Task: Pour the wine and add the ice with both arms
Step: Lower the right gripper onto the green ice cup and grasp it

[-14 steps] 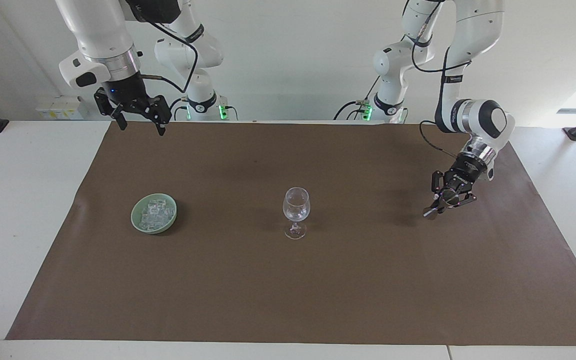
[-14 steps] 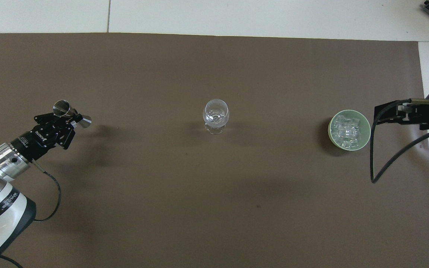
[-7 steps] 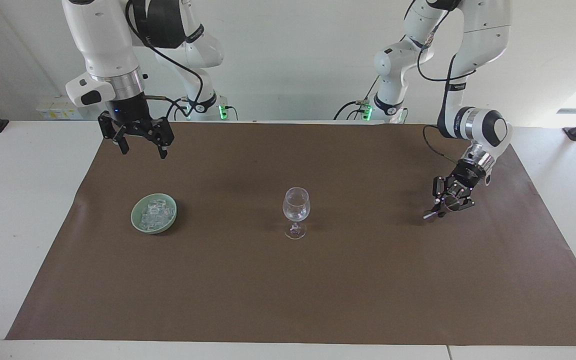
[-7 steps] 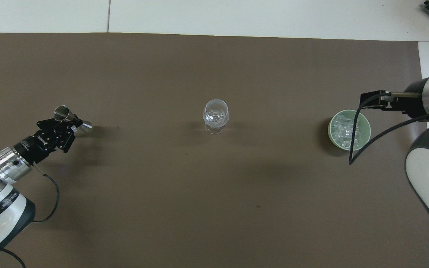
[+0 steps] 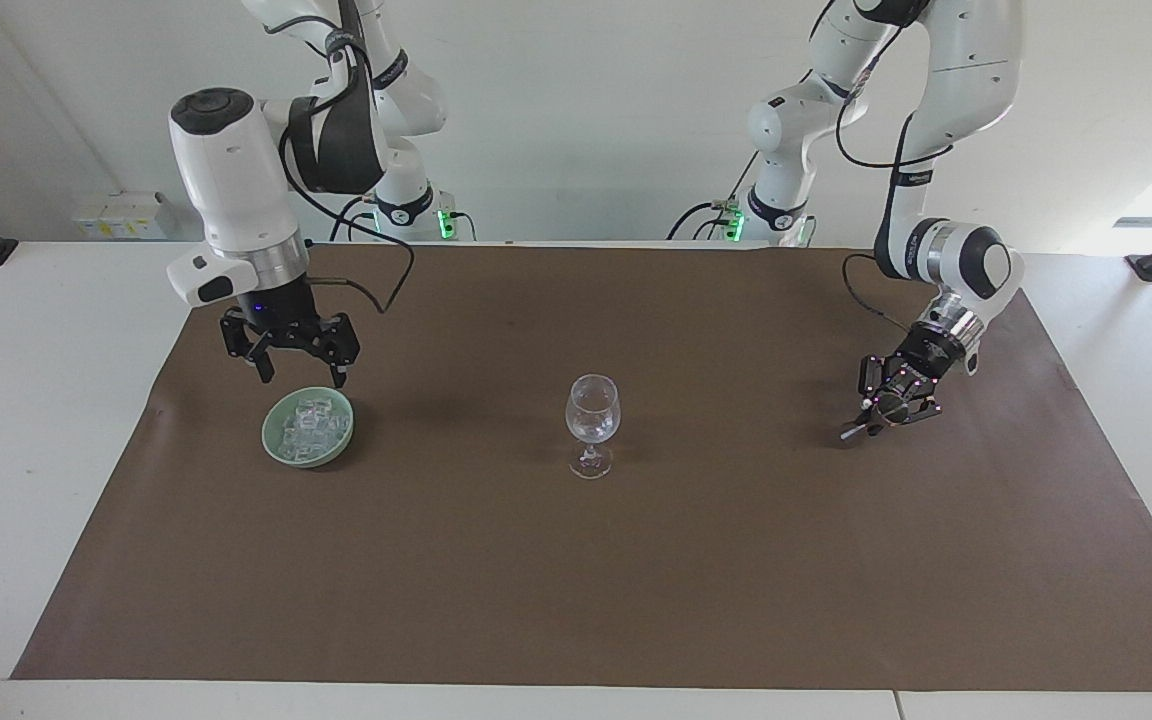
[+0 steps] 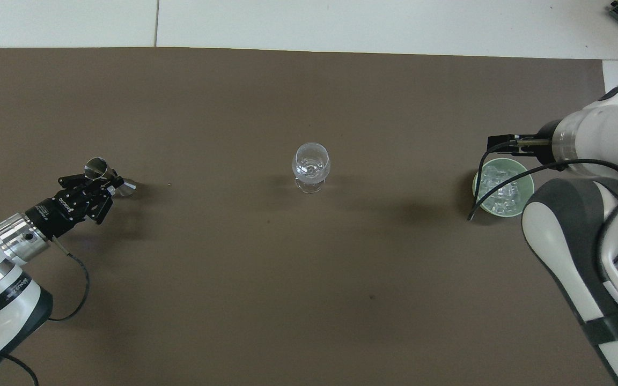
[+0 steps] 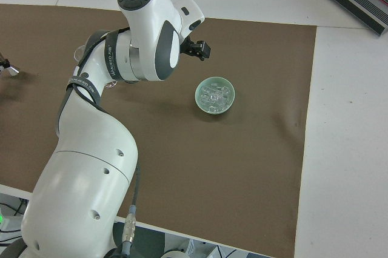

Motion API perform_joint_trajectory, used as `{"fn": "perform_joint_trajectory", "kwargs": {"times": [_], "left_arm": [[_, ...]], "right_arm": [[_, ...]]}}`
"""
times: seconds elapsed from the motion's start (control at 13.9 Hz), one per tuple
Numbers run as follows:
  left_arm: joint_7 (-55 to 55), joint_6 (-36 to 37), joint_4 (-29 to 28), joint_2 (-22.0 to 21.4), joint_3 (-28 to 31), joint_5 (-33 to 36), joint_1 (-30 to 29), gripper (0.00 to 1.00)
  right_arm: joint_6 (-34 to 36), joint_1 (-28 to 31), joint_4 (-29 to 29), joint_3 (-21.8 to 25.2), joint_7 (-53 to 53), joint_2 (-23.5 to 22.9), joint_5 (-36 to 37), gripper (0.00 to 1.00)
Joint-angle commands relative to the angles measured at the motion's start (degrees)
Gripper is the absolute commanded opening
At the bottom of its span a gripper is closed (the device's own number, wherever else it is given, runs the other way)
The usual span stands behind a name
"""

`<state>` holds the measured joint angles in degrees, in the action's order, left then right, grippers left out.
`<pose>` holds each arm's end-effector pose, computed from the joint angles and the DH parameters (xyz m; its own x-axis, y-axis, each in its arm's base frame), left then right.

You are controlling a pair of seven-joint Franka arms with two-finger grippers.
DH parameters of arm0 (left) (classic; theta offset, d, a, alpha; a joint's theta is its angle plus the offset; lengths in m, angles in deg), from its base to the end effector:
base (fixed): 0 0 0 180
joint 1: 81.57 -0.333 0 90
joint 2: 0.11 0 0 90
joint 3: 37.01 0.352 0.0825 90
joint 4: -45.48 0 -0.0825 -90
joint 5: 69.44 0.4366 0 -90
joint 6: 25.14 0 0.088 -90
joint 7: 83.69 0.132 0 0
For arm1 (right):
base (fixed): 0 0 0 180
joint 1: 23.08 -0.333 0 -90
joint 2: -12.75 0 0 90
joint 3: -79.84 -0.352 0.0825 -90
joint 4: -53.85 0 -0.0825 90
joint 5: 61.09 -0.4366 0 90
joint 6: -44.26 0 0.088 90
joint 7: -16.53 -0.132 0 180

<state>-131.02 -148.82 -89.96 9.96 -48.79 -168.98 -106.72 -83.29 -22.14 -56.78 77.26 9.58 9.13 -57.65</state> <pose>0.5492 0.0670 0.2413 -0.3678 0.1336 -0.9202 0.6998 0.6915 -0.1793 0.6524 0.0152 0.4669 0.9706 -0.0575 0.2338 -0.0648 -0.9976 0.0238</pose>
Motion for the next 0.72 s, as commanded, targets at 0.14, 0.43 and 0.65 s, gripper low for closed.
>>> {"fn": "perform_joint_trajectory", "kwargs": {"times": [0.14,0.43,0.65], "left_arm": [[1.98,0.8,-0.35,0.74,-0.25,0.58,-1.57,0.0],[2.42,0.89,-0.62,1.45,-0.34,0.58,-1.49,0.0],[3.56,1.15,-0.7,1.53,-0.34,0.58,-0.96,0.0]], "right_arm": [[-10.42,4.5,-9.14,-0.49,6.24,-1.21,-0.62,1.0],[-13.68,6.18,-13.37,-0.58,8.44,-2.44,-0.54,1.0],[-16.05,6.27,-17.07,-0.58,8.53,-1.91,-0.54,0.96]]}}
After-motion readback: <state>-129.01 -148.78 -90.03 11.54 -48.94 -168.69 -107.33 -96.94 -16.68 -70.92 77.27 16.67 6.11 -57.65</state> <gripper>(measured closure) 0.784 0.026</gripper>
